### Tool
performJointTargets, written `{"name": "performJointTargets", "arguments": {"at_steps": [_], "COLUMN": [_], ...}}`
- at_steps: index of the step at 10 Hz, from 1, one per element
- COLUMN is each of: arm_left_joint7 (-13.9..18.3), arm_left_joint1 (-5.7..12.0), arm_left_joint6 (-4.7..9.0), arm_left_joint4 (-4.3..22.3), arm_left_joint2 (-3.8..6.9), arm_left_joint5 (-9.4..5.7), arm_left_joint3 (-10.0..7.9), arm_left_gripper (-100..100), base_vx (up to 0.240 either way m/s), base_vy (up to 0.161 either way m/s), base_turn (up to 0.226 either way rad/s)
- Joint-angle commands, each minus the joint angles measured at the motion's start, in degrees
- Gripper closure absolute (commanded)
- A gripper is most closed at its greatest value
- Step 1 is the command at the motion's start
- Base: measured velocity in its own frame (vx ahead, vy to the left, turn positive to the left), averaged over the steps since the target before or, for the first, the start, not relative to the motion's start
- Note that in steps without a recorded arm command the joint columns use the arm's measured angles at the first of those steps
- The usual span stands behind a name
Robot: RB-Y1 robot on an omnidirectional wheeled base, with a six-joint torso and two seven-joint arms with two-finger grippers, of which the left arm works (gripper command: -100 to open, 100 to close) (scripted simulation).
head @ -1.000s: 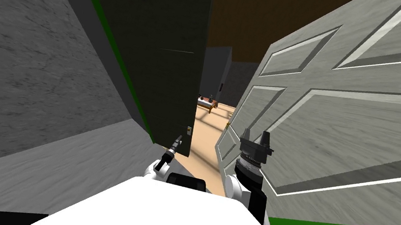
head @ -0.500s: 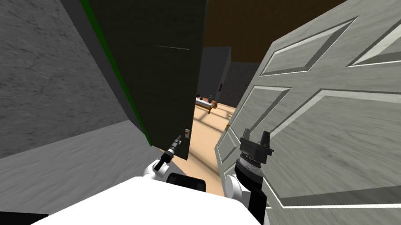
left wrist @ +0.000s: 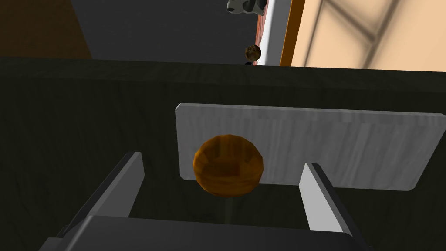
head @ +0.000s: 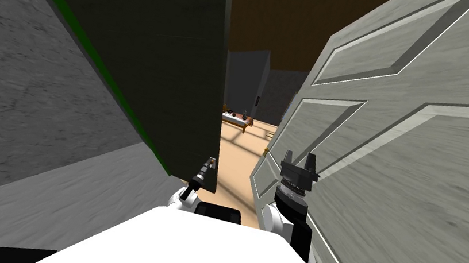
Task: Push the door open
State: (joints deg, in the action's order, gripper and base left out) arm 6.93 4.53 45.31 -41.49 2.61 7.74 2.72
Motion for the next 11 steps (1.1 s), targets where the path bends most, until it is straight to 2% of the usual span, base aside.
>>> {"name": "performJointTargets", "arguments": {"at_steps": [1, 2, 7, 8, 11], "arm_left_joint7": [0.0, 0.0, 0.0, -0.9, -2.3], "arm_left_joint1": [0.00, 0.00, 0.00, 0.19, 0.59], "arm_left_joint6": [0.00, 0.00, 0.00, -0.05, 0.08], "arm_left_joint4": [0.0, 0.0, 0.0, 0.4, 0.9], "arm_left_joint2": [0.00, 0.00, 0.00, 0.56, 1.22], "arm_left_joint5": [0.00, 0.00, 0.00, -1.06, -2.77], "arm_left_joint3": [0.00, 0.00, 0.00, 0.22, 0.45], "arm_left_gripper": [-100, 100, 100, 100, 100], "base_vx": [0.078, -0.015, -0.014, 0.094, 0.176], "base_vy": [-0.027, 0.004, 0.005, -0.018, -0.024], "base_turn": [0.003, 0.008, -0.005, 0.091, 0.089]}}
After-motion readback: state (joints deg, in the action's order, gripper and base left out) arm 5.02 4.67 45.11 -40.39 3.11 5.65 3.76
